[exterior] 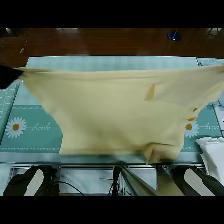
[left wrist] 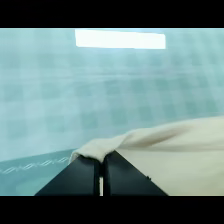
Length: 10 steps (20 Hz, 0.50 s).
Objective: Fold the shirts.
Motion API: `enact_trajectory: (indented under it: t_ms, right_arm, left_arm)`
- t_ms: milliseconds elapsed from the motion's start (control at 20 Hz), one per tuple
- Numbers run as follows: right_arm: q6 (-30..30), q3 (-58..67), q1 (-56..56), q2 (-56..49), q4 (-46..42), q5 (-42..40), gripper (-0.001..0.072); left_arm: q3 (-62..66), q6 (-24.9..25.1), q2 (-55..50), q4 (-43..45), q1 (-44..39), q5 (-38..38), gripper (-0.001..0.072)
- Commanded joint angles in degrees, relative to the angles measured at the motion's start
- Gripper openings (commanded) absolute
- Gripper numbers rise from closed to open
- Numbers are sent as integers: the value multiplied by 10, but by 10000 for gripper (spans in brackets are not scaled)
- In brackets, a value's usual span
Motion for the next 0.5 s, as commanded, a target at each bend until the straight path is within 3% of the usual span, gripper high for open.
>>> enact_trajectory:
  t_ms: [0,200,450]
  right_arm:
    - [-1,-19,112,-81,-88,-120,19]
    - [-16,-19,167,-170,-115,-242,19]
    - [-37,-19,176,-268,-115,-370,20]
  left_arm:
    - [-33,23,-107,-9,-66,133,22]
    - [-29,37,-204,-3,-76,232,22]
    - [-29,99,-273,-3,-86,352,23]
